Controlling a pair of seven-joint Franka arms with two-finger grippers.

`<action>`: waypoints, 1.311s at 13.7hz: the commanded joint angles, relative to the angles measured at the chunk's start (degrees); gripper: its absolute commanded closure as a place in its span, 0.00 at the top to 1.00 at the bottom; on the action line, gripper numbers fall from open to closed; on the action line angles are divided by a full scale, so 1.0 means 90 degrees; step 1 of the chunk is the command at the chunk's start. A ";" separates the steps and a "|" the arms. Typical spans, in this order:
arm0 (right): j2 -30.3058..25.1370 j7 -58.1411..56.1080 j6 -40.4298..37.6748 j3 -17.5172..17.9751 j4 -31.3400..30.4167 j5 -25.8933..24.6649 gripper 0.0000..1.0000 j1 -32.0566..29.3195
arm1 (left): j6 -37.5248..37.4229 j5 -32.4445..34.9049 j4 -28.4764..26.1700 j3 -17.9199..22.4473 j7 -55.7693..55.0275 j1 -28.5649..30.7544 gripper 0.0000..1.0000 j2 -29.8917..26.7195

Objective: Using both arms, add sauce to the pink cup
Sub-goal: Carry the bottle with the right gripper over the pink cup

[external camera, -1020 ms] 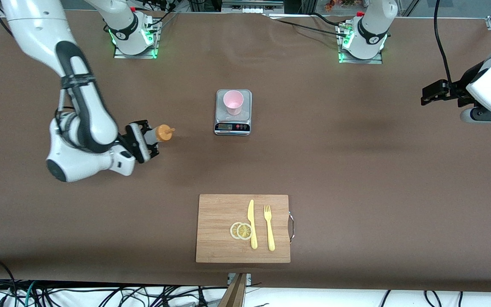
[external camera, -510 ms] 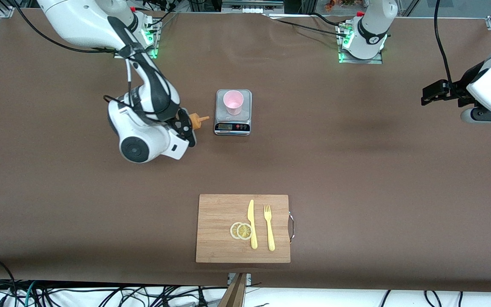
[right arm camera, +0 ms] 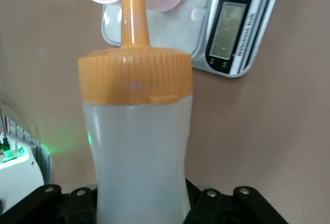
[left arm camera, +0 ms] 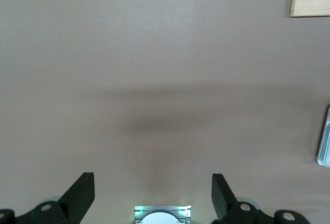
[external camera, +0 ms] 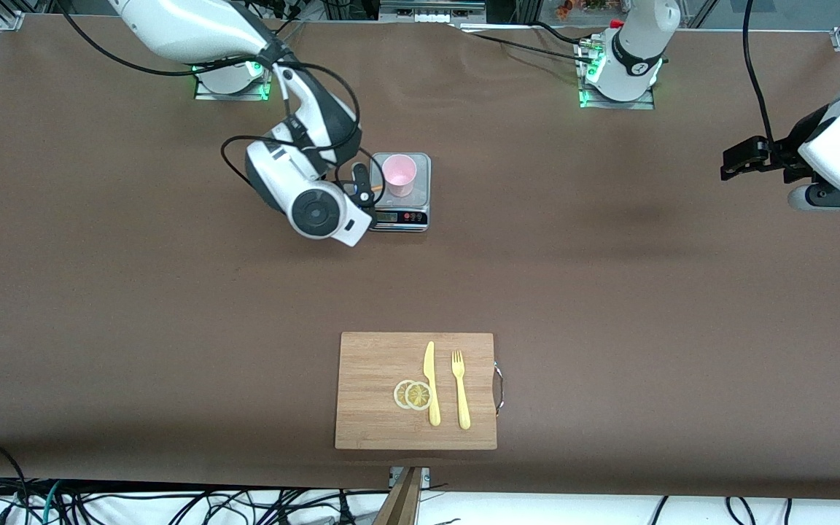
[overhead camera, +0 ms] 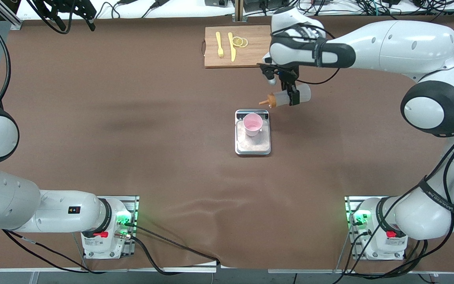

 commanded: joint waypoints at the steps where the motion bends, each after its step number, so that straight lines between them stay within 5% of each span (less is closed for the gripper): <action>1: -0.0231 0.0501 -0.0439 0.0349 -0.0017 -0.0525 0.00 0.0011 | 0.0006 0.0060 0.0004 -0.0029 0.0153 0.0057 1.00 -0.0018; 18: -0.0241 0.1283 -0.1192 0.0692 0.0081 -0.1629 0.00 0.0734 | 0.0006 0.0060 0.0004 -0.0029 0.0153 0.0057 1.00 -0.0018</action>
